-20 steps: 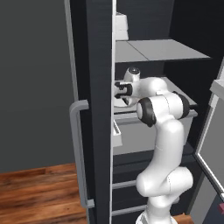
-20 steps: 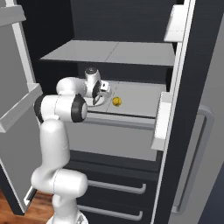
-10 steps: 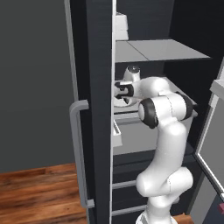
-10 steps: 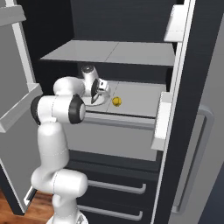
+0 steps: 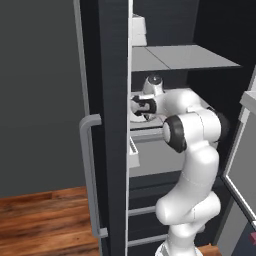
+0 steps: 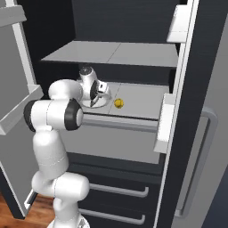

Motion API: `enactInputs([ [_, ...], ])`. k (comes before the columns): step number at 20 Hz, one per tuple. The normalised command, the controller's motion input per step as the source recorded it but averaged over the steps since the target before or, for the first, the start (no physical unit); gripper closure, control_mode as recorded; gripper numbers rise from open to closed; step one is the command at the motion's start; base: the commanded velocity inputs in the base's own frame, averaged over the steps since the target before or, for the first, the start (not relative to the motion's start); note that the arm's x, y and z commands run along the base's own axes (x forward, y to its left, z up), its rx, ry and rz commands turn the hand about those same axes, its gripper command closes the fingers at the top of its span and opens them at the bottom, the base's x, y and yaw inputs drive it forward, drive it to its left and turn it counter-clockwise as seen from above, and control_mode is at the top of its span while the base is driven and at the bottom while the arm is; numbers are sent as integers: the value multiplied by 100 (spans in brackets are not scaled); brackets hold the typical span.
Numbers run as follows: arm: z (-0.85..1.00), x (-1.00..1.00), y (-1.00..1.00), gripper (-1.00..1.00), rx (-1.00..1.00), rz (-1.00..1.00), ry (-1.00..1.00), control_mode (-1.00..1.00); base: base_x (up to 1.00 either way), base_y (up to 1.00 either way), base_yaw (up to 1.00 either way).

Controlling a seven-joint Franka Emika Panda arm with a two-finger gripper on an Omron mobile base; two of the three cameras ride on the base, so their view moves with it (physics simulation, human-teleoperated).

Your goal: Retrieve the fish from the fridge and place it on the cutting board.

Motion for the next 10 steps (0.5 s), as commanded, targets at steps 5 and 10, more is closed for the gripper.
enactInputs([
  [5, 1, -55, 0, 100, 0, -1, -12, -100, 0, 0, 0],
  [10, 1, -73, 0, 100, 0, -1, -8, -100, 0, 0, 0],
])
